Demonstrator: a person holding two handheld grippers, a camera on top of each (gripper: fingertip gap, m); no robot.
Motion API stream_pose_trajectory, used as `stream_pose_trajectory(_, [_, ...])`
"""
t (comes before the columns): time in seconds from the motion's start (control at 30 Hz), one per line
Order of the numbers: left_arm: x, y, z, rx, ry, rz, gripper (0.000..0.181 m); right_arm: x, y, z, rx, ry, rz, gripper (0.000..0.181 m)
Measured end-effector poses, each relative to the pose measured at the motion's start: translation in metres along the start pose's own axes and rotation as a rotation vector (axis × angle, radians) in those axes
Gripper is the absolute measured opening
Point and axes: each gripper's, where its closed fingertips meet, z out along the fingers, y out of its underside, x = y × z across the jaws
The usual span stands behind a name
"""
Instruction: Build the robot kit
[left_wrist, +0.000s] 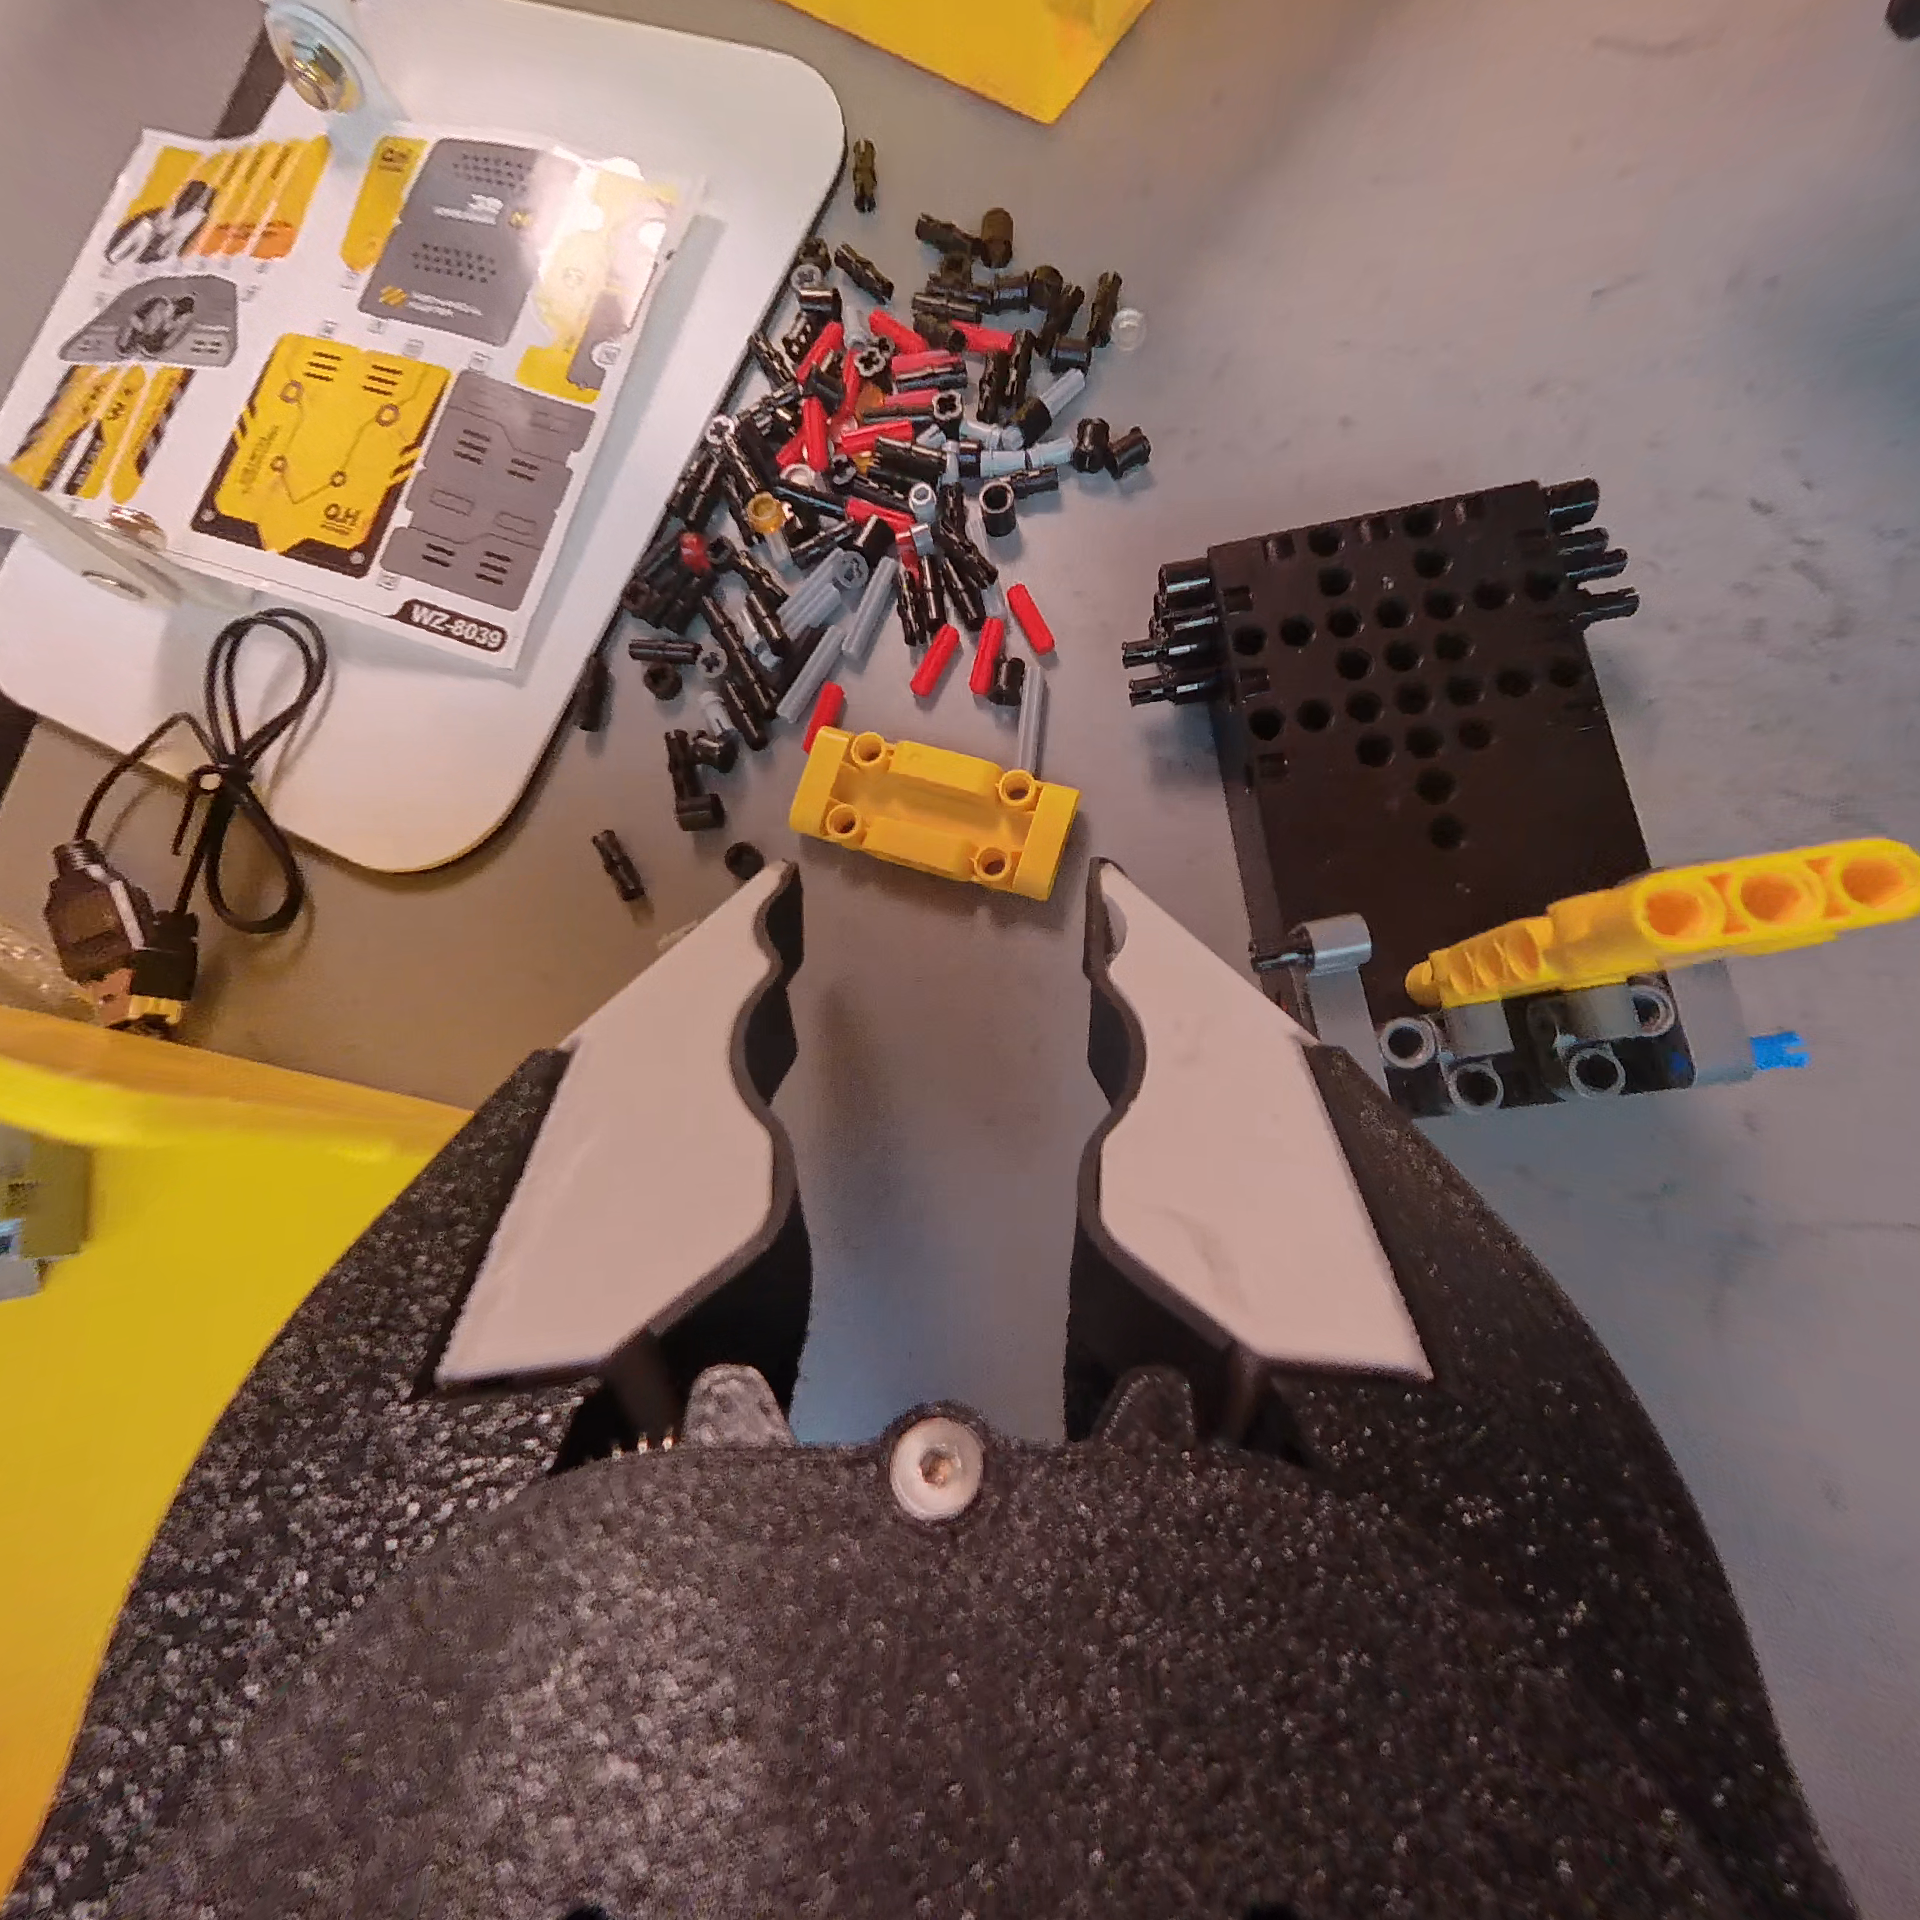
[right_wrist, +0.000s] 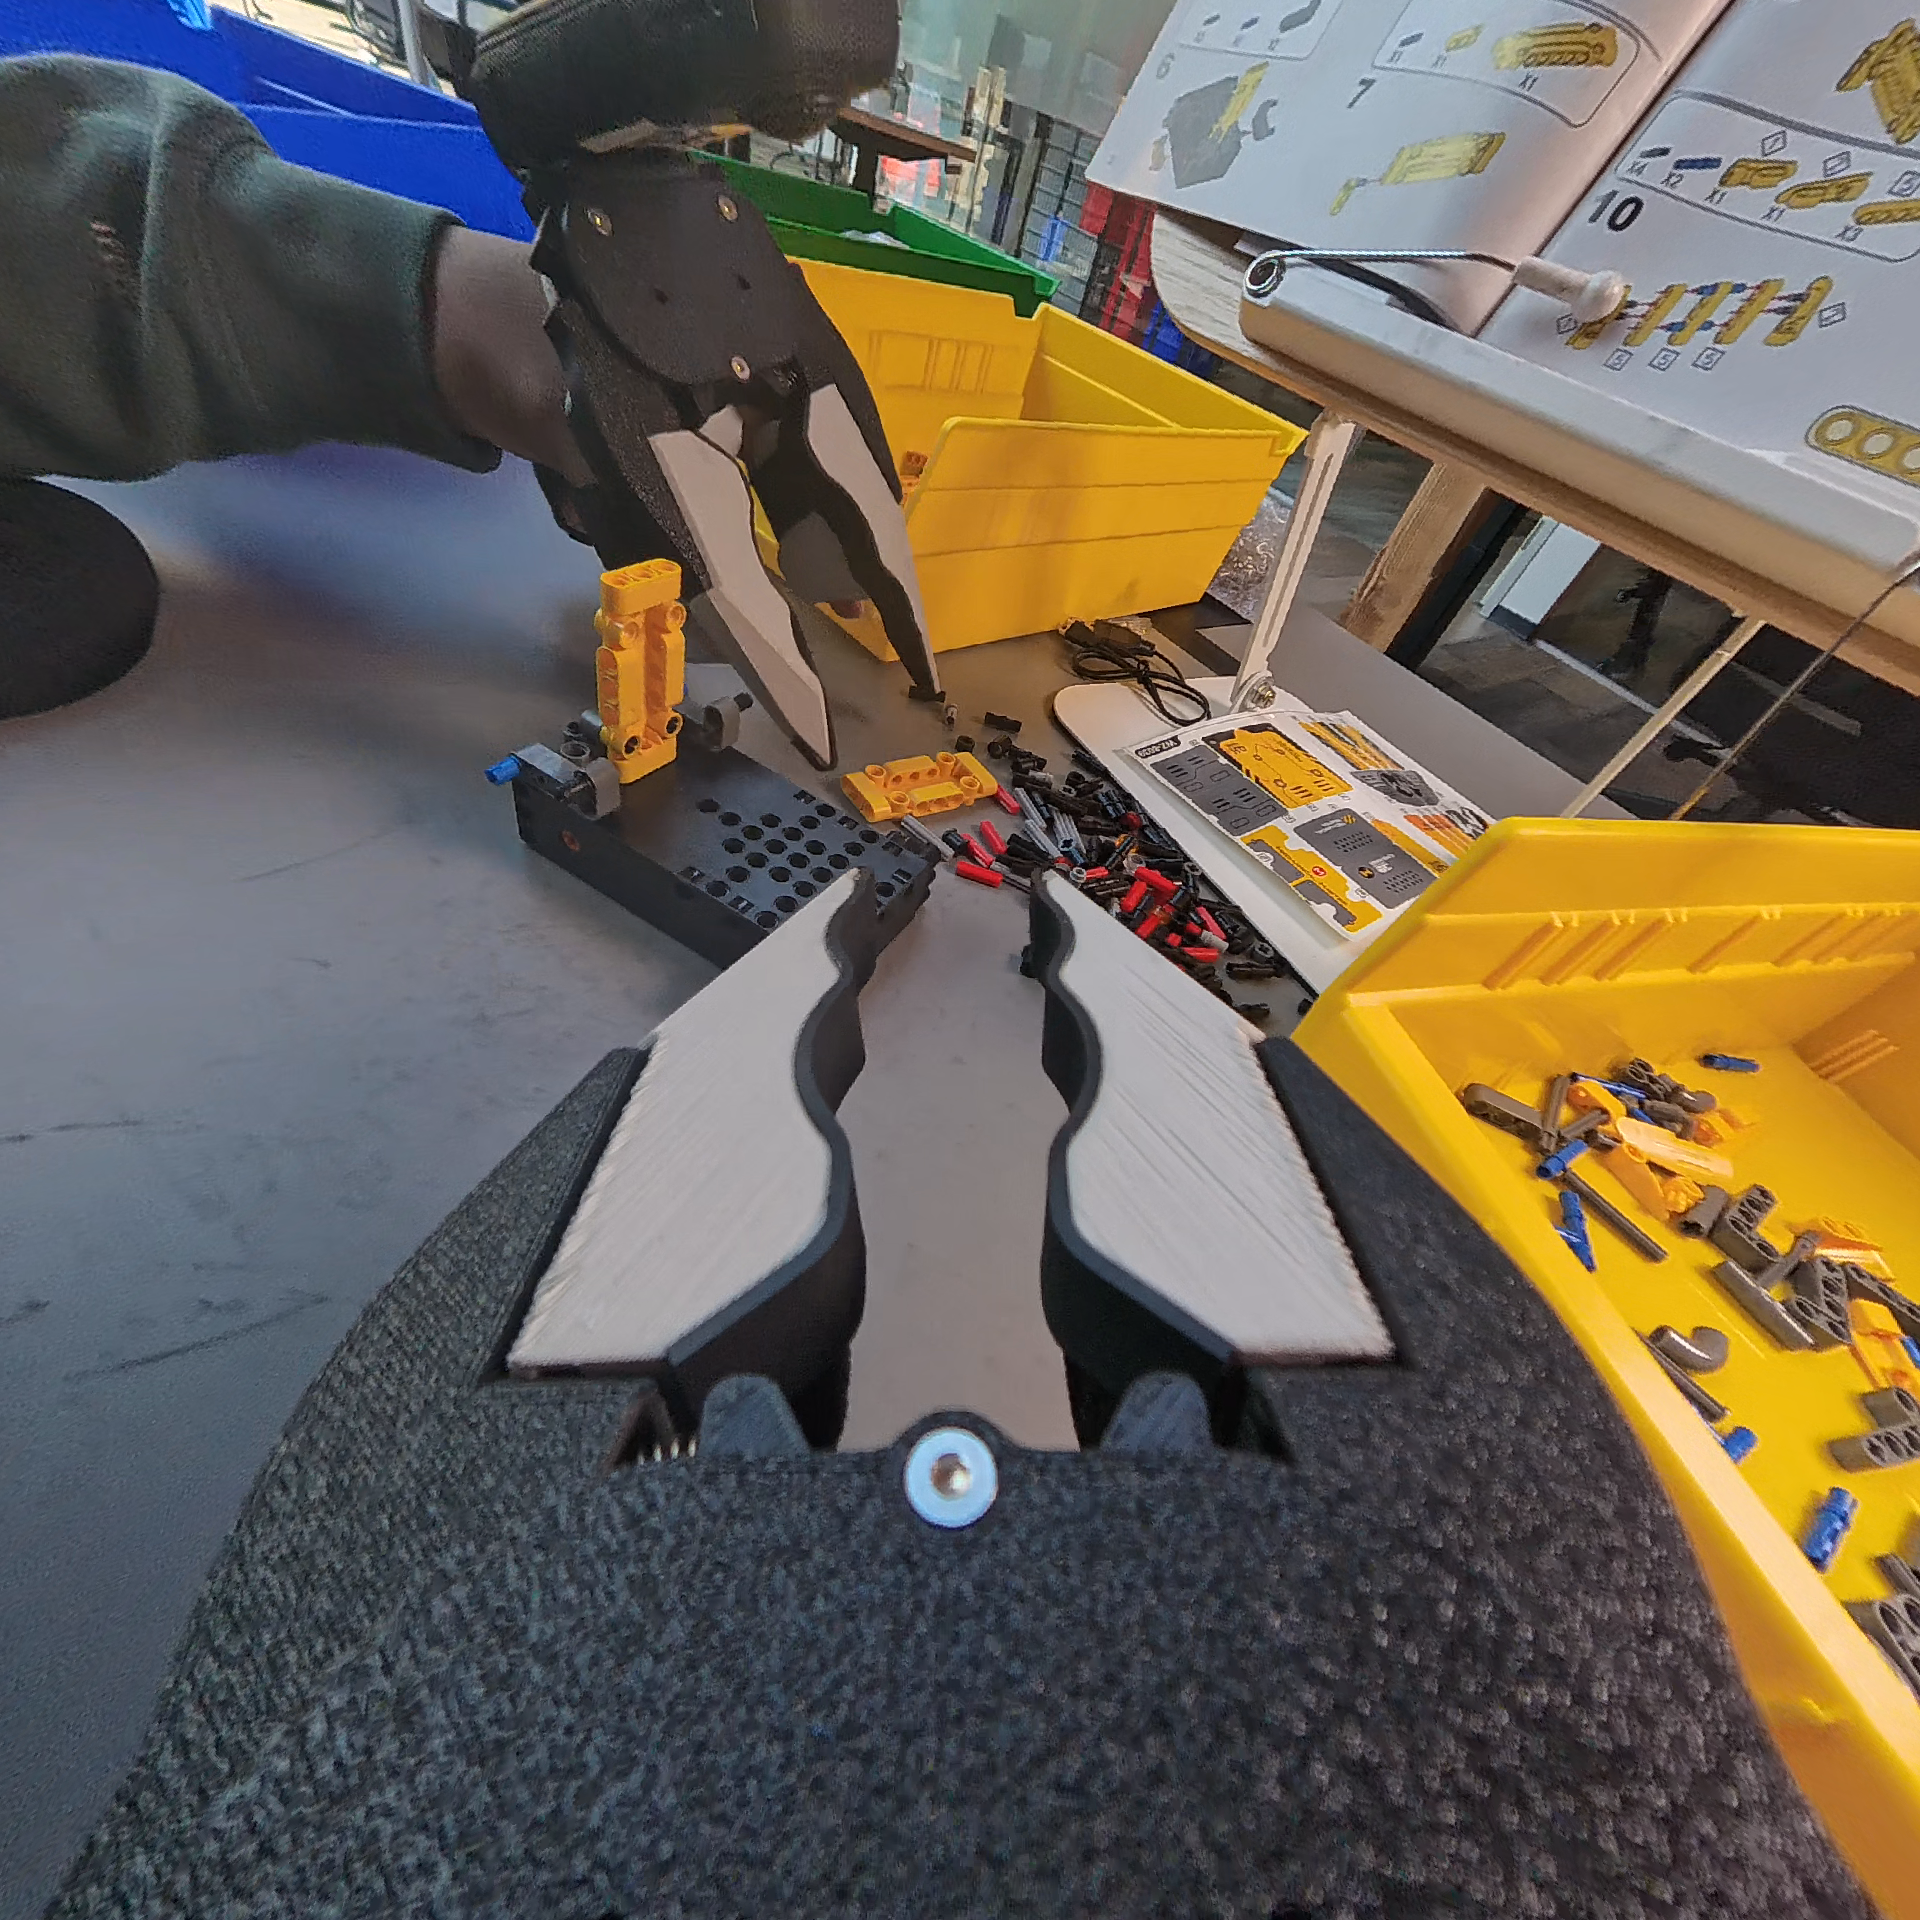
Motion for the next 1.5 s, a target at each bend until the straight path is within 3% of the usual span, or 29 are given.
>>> stream_pose_trajectory(0.27, [0.009,-0.007,0.009,-0.002,0.007,0.075,0.031,0.005,-0.001,-0.003,0.015,-0.009,0.036,0.028])
stream_pose_trajectory(0.6, [0.014,-0.001,0.013,-0.100,0.081,0.135,0.019,0.006,0.001,-0.003,0.009,-0.016,0.036,0.028])
stream_pose_trajectory(0.67, [0.014,0.000,0.014,-0.116,0.068,0.169,0.006,0.006,0.001,-0.003,0.009,-0.016,0.036,0.028])
stream_pose_trajectory(0.93, [0.012,0.001,0.005,-0.074,0.005,0.200,0.006,0.006,0.002,-0.003,0.002,-0.010,0.026,0.028])
stream_pose_trajectory(1.07, [0.008,-0.015,-0.021,0.040,-0.059,0.173,0.006,0.006,0.001,-0.003,0.004,-0.005,0.023,0.028])
stream_pose_trajectory(1.17, [0.017,-0.044,-0.055,0.246,-0.038,0.084,0.006,0.007,0.001,-0.003,0.009,-0.002,0.026,0.028])
stream_pose_trajectory(1.37, [0.086,-0.103,-0.128,0.752,0.372,-0.188,0.006,-0.011,-0.015,-0.006,0.098,-0.070,-0.022,0.031])
stream_pose_trajectory(1.43, [0.106,-0.105,-0.133,0.815,0.496,-0.232,0.006,-0.025,-0.026,-0.008,0.153,-0.130,-0.031,0.031])
stream_pose_trajectory(1.5, [0.126,-0.098,-0.124,0.788,0.542,-0.177,0.006,-0.043,-0.037,-0.011,0.202,-0.234,0.017,0.032])
